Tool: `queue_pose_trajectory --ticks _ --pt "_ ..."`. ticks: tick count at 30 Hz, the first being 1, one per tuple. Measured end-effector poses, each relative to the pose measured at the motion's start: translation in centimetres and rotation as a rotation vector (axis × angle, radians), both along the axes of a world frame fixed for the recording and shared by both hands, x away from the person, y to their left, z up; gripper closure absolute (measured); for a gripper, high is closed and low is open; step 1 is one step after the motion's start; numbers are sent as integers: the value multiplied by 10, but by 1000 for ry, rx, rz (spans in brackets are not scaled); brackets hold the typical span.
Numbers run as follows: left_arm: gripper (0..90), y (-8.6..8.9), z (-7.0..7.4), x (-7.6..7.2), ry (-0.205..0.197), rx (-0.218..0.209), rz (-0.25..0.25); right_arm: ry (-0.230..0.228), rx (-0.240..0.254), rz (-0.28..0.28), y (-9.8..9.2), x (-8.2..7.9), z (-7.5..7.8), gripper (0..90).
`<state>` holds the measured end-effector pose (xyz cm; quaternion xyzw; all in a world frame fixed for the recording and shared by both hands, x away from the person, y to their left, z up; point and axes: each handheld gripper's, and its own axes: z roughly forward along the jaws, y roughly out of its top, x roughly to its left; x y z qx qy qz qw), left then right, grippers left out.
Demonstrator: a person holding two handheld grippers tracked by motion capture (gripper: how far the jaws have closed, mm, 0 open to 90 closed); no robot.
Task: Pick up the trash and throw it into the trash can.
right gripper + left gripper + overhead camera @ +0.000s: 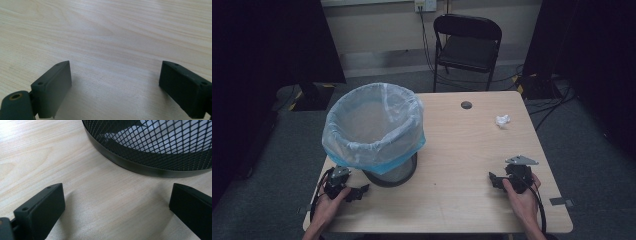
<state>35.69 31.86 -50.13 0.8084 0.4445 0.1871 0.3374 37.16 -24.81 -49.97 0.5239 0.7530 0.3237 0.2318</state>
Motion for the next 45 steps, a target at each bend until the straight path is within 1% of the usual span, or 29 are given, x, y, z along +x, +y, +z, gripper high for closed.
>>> queue_pose_trajectory --ticks 8,10,11,12,14,16,17,19,21,22,24,25,26,27,28,29,30,31,33,35,36,37,38,39,40,42,43,44,45 --pt "0 0 0 0 0 0 0 0 0 0 0 0 0 104" --pt "0 0 0 0 0 1 0 3 0 9 -1 0 2 182" --pt "0 0 0 0 0 0 0 3 0 9 -1 0 2 182" --pt "0 0 0 0 0 0 -1 16 1 32 -2 1 5 236" --pt "0 0 0 0 1 -1 -1 17 14 47 -3 1 7 231" --pt "0 0 0 0 1 0 -2 34 32 111 -4 5 14 254" --pt "0 0 0 0 1 0 -2 34 32 111 -4 5 14 254" --pt "0 0 0 0 0 -1 -3 16 47 152 -7 11 19 279" --pt "0 0 0 0 1 -1 -3 19 50 161 -8 13 21 298" --pt "0 0 0 0 1 1 -5 23 62 188 -10 20 25 315" --pt "0 0 0 1 0 -1 -6 23 72 190 -11 23 27 318" --pt "0 0 0 1 0 1 -7 7 76 203 -14 30 32 349" --pt "0 0 0 1 1 1 -7 -7 84 202 -16 34 35 353" --pt "0 0 0 1 1 1 -7 -7 84 202 -16 34 35 353" --pt "0 0 0 1 1 1 -8 -30 89 203 -18 40 40 368" --pt "0 0 0 1 1 1 -8 -30 89 203 -18 40 40 368" --pt "0 0 0 1 0 0 -7 -36 97 194 -19 48 42 365" --pt "0 0 0 1 0 0 -7 -36 97 194 -19 48 42 365" --pt "0 0 0 1 1 1 -8 -44 94 187 -19 56 44 361" --pt "0 0 0 1 2 1 -9 -34 91 192 -20 66 46 357" --pt "0 0 0 1 -1 -6 -3 -38 79 181 -20 75 48 343" --pt "0 0 0 1 2 2 -10 -37 72 184 -20 80 50 341" --pt "0 0 0 1 -1 -5 -4 -37 72 184 -20 80 50 341" --pt "0 0 0 1 2 2 -10 -33 56 186 -21 89 52 325" --pt "0 0 0 1 2 2 -10 -33 56 186 -21 89 52 325" --pt "0 0 0 1 4 -2 -10 -38 33 188 -21 102 56 308" --pt "0 0 0 1 4 -2 -10 -38 33 188 -21 102 56 308" --pt "0 1 0 1 1 3 -11 -54 26 170 -22 108 56 303" --pt "0 1 0 1 1 3 -11 -54 26 170 -22 108 56 303"
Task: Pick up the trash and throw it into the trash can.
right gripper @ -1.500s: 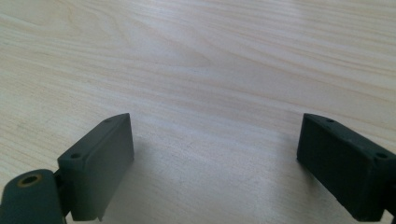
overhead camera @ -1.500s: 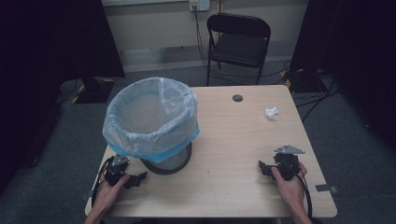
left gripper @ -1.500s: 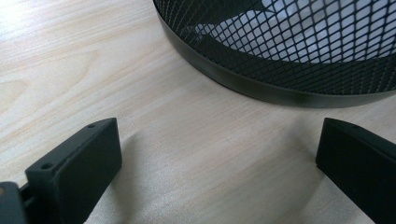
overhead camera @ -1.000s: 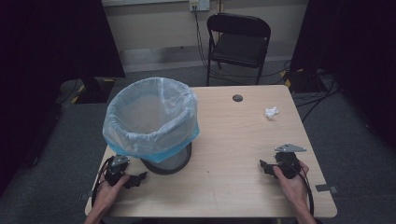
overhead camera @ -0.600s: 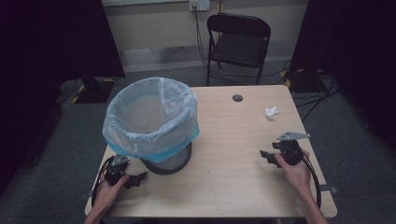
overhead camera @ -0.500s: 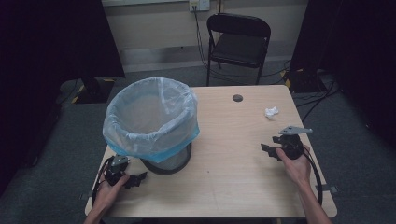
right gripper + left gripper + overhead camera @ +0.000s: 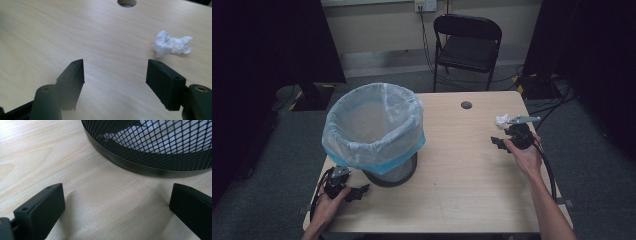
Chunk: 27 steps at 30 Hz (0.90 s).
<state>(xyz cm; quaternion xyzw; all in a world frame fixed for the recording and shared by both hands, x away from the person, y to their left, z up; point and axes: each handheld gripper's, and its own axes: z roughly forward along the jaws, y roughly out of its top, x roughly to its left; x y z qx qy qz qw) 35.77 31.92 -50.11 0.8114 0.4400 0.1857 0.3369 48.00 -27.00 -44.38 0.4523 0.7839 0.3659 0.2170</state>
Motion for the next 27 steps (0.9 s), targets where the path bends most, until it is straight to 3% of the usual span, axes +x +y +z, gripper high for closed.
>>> queue_pose_trajectory --ticks 2,5,7,14,16,18,23,27 --pt "0 -1 0 0 1 -13 6 34 7 6 -2 9 -3 273" --pt "0 -1 -1 0 2 -14 5 27 -23 -2 -1 23 -5 275" --pt "0 -1 -1 0 2 -14 4 59 -25 0 -2 33 -6 265" --pt "0 0 0 0 4 -8 -1 12 -49 -52 -8 58 -13 282" --pt "0 -1 -1 0 2 -14 5 53 -39 -57 -12 66 -19 257" --pt "0 -1 -1 0 2 -14 4 28 -25 -86 -15 75 -26 287" --pt "0 -1 -1 0 2 -14 5 31 -10 -107 -19 83 -35 319" --pt "0 -1 0 0 2 -13 4 29 -9 -108 -20 88 -43 431"
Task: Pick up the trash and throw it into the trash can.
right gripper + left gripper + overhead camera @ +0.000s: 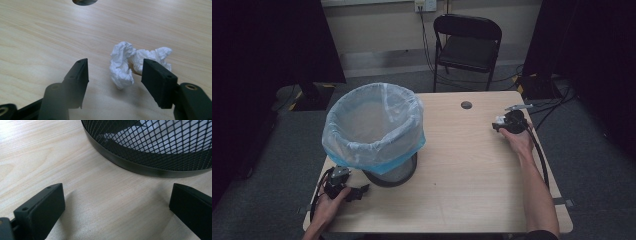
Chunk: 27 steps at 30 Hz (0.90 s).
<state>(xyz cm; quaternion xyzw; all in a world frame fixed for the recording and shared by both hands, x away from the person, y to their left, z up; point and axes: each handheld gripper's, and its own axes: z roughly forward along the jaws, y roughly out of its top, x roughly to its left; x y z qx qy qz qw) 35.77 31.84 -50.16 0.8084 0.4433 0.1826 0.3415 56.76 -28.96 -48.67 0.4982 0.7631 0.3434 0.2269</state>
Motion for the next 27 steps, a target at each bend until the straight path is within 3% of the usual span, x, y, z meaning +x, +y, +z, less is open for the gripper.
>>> queue_pose_trajectory --ticks 1,6,7,8,10,21,27 --pt "0 0 0 0 0 0 0 0 0 0 0 0 0 431" --pt "0 0 0 0 -2 9 -2 8 10 10 -4 2 -5 690" --pt "0 0 0 0 -2 9 -2 8 10 10 -4 2 -5 690" --pt "0 0 0 0 -3 9 -2 18 15 24 -4 1 -6 763" --pt "0 0 0 0 -2 9 -2 22 21 34 -4 1 -5 815" --pt "0 0 0 0 -3 9 -2 39 64 46 0 -5 3 858" --pt "0 0 0 0 -3 9 -2 23 94 82 11 -12 15 863"
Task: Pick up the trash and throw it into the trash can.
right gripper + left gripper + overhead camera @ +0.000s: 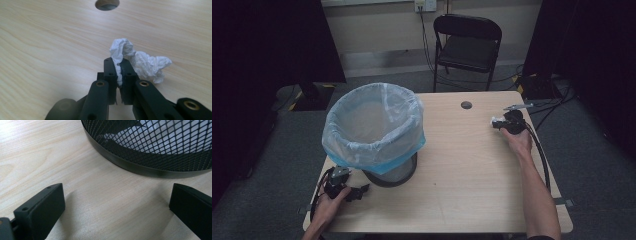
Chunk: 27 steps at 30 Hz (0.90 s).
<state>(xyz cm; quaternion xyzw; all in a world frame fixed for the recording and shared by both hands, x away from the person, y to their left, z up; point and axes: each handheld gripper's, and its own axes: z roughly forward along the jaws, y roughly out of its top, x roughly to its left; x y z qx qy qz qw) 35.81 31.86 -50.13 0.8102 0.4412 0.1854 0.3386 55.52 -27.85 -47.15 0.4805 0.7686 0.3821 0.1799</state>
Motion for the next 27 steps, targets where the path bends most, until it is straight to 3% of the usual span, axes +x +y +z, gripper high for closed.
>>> queue_pose_trajectory --ticks 5,15,27 --pt "0 0 0 0 0 0 0 -20 39 28 10 -11 13 864" --pt "0 0 0 0 0 0 1 -71 67 91 34 -35 39 868" --pt "0 0 0 0 0 -2 2 -128 134 141 44 -71 64 868"
